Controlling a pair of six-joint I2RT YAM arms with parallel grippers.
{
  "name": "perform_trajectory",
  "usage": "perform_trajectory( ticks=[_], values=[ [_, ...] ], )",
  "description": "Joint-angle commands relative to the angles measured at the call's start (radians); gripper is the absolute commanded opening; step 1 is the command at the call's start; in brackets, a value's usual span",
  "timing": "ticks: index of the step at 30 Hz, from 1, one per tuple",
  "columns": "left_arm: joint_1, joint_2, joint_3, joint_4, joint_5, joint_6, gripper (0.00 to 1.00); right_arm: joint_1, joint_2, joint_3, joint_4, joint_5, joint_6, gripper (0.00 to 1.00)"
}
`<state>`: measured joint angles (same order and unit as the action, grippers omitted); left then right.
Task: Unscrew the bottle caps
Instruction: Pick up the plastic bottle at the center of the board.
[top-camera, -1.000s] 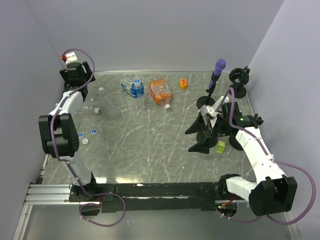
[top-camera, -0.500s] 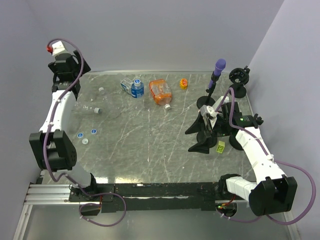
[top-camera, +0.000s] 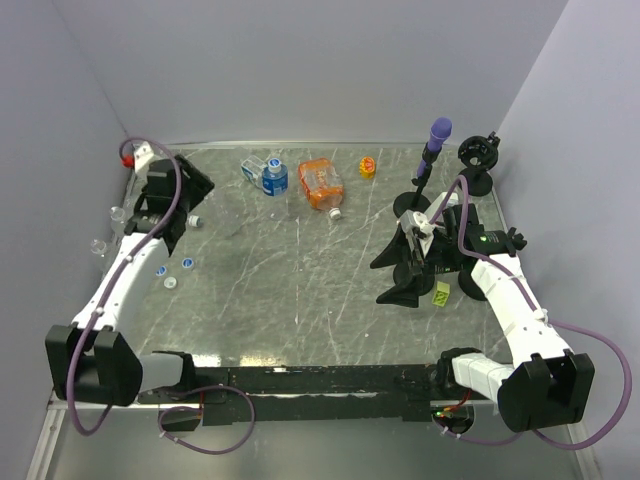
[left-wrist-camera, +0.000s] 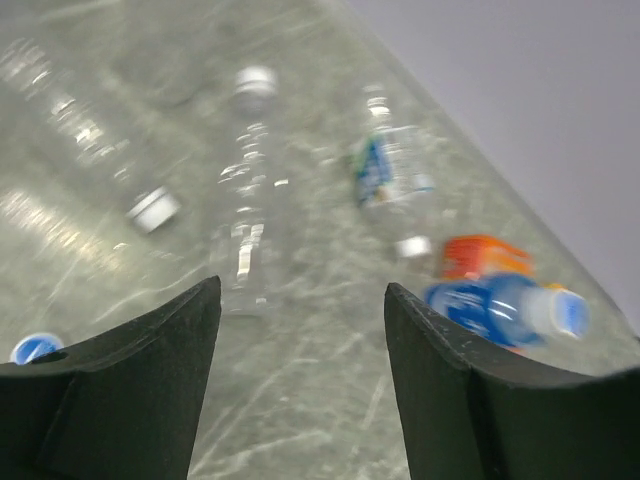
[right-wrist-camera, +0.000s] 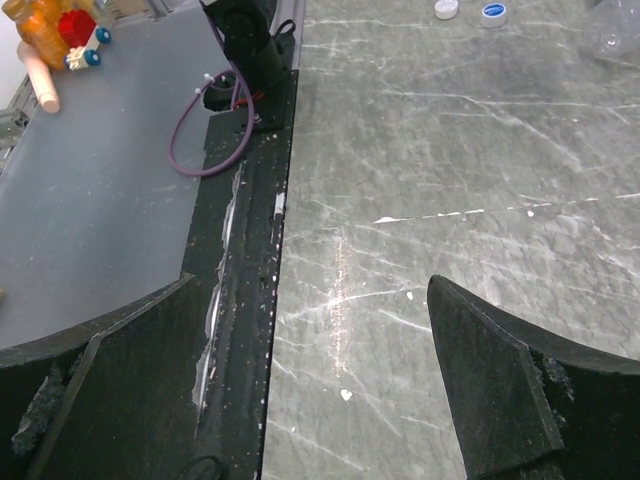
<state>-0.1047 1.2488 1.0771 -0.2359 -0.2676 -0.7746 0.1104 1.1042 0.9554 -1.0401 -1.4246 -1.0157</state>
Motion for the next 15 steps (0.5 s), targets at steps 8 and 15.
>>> perform_trajectory(
  ticks=[8, 15],
  values=[
    [0.031, 0.21, -0.109, 0.115, -0.193, -0.175, 0.68, -0.006, 0.008, 0.02, 0.037, -0.004, -0.029, 0.99],
    [0.059, 0.363, -0.075, 0.11, -0.2, -0.238, 0.67, -0.006, 0.016, 0.023, 0.031, 0.001, -0.035, 0.99]
  ],
)
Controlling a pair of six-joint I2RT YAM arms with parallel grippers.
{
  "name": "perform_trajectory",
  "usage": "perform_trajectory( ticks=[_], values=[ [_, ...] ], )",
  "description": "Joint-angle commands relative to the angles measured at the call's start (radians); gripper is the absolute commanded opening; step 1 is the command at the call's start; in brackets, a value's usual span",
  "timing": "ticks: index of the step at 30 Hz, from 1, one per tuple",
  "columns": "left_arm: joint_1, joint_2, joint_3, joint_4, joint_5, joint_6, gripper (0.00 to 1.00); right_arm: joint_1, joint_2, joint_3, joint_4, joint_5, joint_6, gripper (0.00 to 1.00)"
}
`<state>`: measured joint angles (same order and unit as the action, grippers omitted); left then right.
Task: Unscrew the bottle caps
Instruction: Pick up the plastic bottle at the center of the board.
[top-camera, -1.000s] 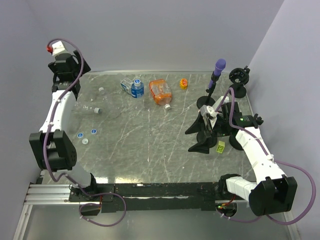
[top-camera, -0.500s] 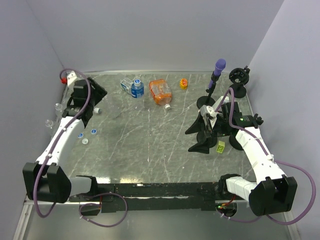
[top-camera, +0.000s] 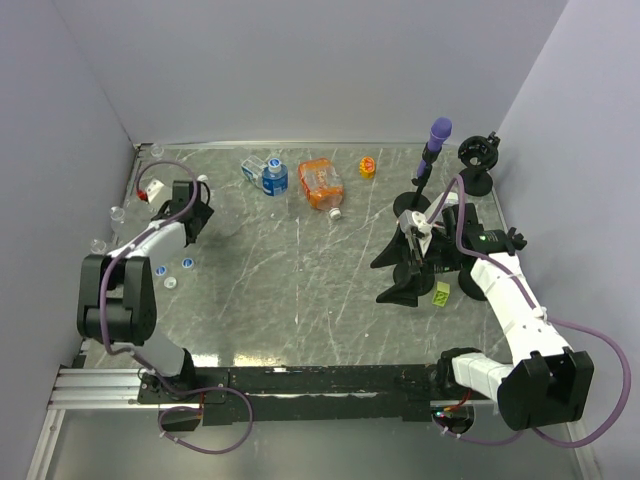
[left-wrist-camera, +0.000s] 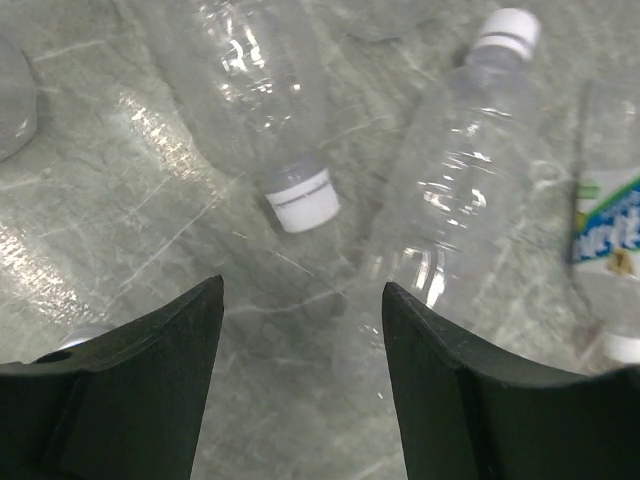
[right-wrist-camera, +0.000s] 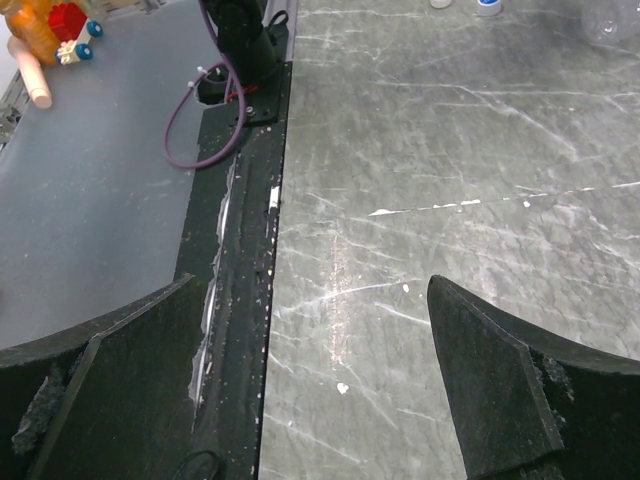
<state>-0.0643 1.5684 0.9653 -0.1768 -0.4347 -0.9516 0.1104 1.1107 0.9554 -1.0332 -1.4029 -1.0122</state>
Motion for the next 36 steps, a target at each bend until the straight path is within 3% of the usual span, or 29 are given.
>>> perform_trajectory(
  ticks=[1, 12, 28, 36],
  values=[
    [0.023, 0.057, 0.038, 0.053, -0.035, -0.075, 0.67, -0.005, 0.009, 0.023, 0.022, -0.022, -0.039, 0.99],
    [0.031, 0.222, 0.145, 0.056, -0.104, -0.154, 0.66, -0.006, 0.017, 0.025, 0.015, -0.019, -0.048, 0.99],
    [0.031, 0.344, 0.262, -0.168, -0.151, -0.335, 0.6, -0.006, 0.02, 0.028, 0.013, -0.011, -0.051, 0.99],
    [0.031, 0.372, 0.323, -0.271, -0.179, -0.375, 0.45, -0.006, 0.02, 0.029, 0.012, -0.008, -0.052, 0.99]
  ],
)
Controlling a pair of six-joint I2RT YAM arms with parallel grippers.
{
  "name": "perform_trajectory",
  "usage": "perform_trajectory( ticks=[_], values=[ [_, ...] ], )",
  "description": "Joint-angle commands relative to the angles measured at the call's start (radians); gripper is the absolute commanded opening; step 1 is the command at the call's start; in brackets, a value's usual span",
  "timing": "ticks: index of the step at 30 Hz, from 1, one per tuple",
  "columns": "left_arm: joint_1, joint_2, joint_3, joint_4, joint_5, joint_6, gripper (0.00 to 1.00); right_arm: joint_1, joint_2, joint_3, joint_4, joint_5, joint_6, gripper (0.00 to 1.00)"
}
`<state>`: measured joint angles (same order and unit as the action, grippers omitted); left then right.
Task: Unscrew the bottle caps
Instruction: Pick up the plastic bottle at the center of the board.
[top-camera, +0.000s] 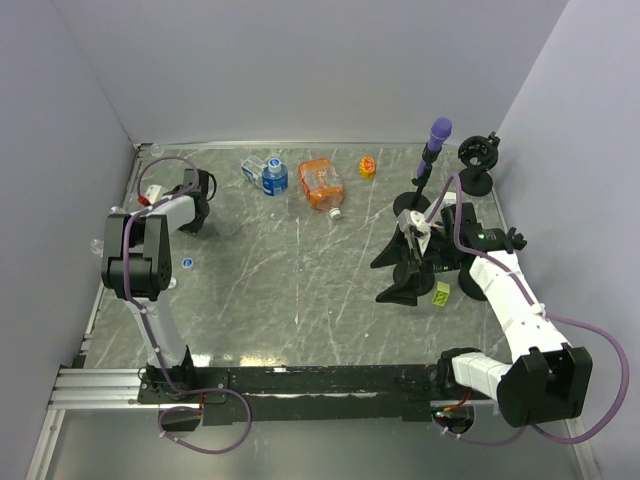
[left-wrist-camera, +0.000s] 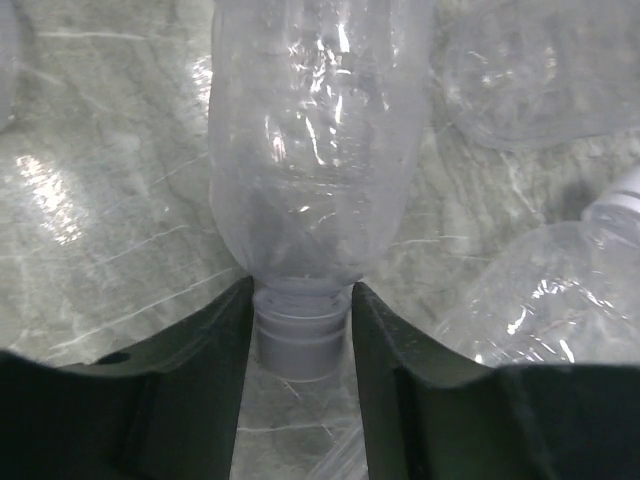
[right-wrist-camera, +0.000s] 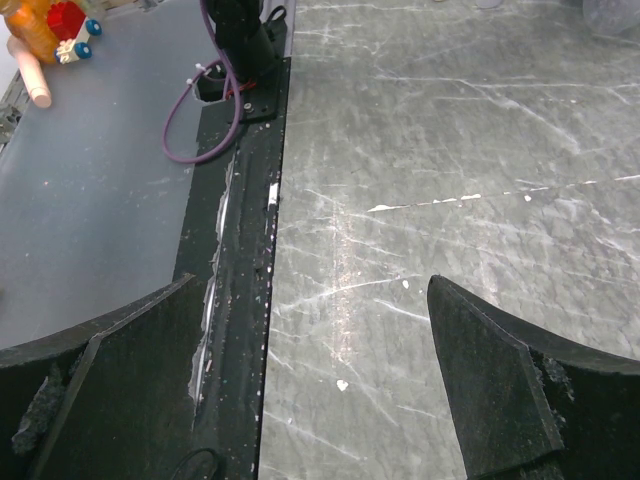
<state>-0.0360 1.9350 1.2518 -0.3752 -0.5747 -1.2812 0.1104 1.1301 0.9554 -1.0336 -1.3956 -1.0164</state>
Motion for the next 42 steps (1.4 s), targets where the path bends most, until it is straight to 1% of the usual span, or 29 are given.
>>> perform_trajectory(
  ticks=[1, 6, 9, 10, 17, 24, 29, 33, 38, 40, 42],
  values=[
    [0.002, 0.002, 0.038, -0.08, -0.042, -0.05, 0.44, -0.006, 0.0, 0.028, 0.012, -0.016, -0.047, 0.99],
    [0.002, -0.016, 0.024, -0.105, -0.06, -0.075, 0.35, -0.006, -0.003, 0.028, 0.012, -0.013, -0.048, 0.99],
    [0.001, -0.03, 0.021, -0.126, -0.073, -0.079, 0.28, -0.006, -0.003, 0.028, 0.012, -0.013, -0.048, 0.99],
    [0.002, -0.034, 0.02, -0.131, -0.077, -0.081, 0.24, -0.006, -0.003, 0.028, 0.012, -0.011, -0.048, 0.99],
    [-0.001, -0.079, 0.026, -0.125, -0.12, -0.012, 0.11, -0.006, -0.007, 0.026, 0.015, -0.009, -0.047, 0.99],
    [-0.01, -0.139, 0.072, -0.169, -0.215, 0.078, 0.09, -0.006, -0.007, 0.025, 0.017, -0.009, -0.047, 0.99],
    [-0.027, -0.228, 0.058, -0.168, -0.248, 0.128, 0.08, -0.006, -0.009, 0.022, 0.018, -0.006, -0.045, 0.99],
    [-0.054, -0.332, 0.026, -0.171, -0.263, 0.146, 0.07, -0.006, -0.01, 0.022, 0.021, -0.002, -0.045, 0.99],
    [-0.129, -0.511, 0.015, -0.197, -0.312, 0.192, 0.06, -0.008, -0.009, 0.023, 0.017, 0.003, -0.051, 0.99],
    [-0.194, -0.595, 0.015, -0.194, -0.336, 0.252, 0.05, -0.008, -0.012, 0.022, 0.017, 0.004, -0.053, 0.99],
    [-0.246, -0.684, 0.005, -0.163, -0.321, 0.348, 0.02, -0.008, -0.015, 0.022, 0.015, 0.007, -0.059, 0.99]
  ],
)
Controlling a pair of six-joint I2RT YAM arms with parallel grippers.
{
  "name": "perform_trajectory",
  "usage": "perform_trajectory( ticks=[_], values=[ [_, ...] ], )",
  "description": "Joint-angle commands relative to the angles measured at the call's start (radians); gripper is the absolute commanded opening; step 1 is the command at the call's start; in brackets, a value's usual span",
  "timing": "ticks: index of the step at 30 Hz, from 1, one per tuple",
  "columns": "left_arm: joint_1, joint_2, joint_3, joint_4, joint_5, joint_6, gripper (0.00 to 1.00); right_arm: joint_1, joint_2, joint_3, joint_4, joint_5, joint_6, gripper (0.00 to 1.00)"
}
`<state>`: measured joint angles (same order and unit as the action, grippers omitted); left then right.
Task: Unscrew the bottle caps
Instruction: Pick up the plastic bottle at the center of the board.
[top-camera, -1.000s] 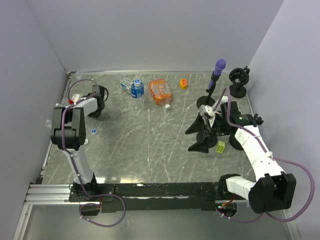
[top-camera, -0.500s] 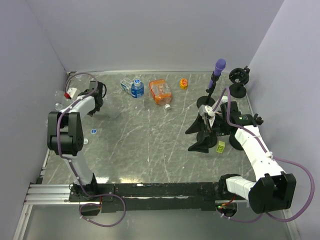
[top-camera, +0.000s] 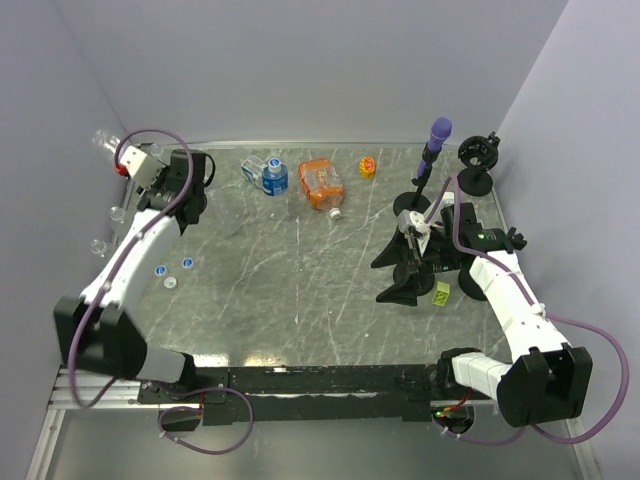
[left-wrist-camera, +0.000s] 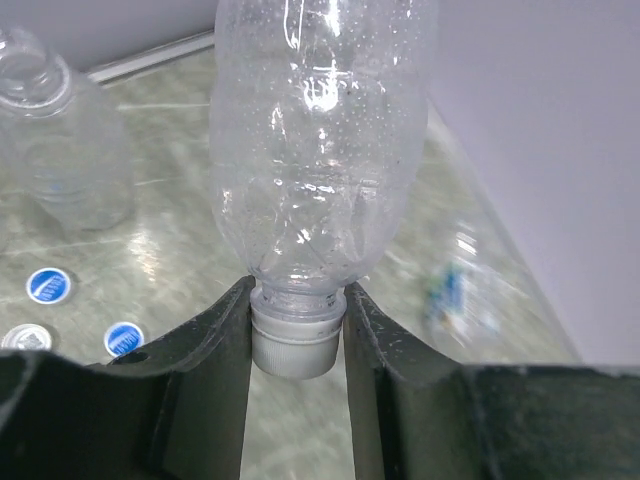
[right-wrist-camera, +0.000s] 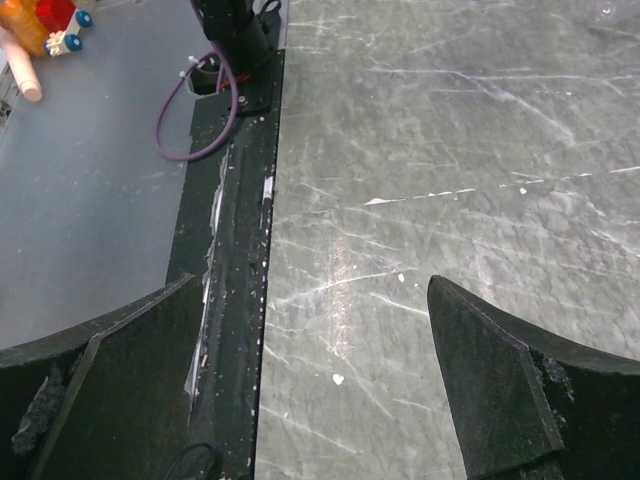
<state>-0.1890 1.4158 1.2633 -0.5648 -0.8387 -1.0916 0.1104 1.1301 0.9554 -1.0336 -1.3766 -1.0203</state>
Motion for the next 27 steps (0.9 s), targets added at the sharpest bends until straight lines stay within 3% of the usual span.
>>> perform_trajectory(
  ticks=[1, 5, 9, 11, 15, 18, 20, 27],
  values=[
    [-0.116, -0.213, -0.015, 0.043, -0.039, 0.214, 0.01, -0.008, -0.018, 0.022, 0.012, -0.01, -0.06, 0.99],
    [-0.225, -0.394, -0.068, 0.101, 0.103, 0.407, 0.01, -0.008, -0.036, 0.022, -0.002, 0.001, -0.083, 0.99],
    [-0.251, -0.566, -0.168, 0.216, 0.593, 0.606, 0.01, -0.009, -0.067, 0.003, -0.009, 0.011, -0.116, 0.99],
    [-0.256, -0.58, -0.186, 0.194, 0.79, 0.636, 0.01, -0.009, -0.066, 0.012, -0.035, 0.03, -0.142, 0.99],
    [-0.3, -0.522, -0.203, 0.163, 1.195, 0.688, 0.01, -0.009, -0.026, 0.17, -0.38, 0.129, -0.436, 0.99],
    [-0.4, -0.476, -0.222, 0.175, 1.32, 0.725, 0.01, -0.011, -0.042, 0.294, -0.54, 0.22, -0.515, 0.99],
    [-0.444, -0.43, -0.216, 0.181, 1.394, 0.734, 0.01, -0.011, -0.093, 0.339, -0.54, 0.244, -0.498, 0.99],
    [-0.475, -0.183, -0.07, -0.05, 1.57, 0.841, 0.01, 0.038, -0.208, 0.39, -0.496, 0.241, -0.494, 0.99]
  ],
)
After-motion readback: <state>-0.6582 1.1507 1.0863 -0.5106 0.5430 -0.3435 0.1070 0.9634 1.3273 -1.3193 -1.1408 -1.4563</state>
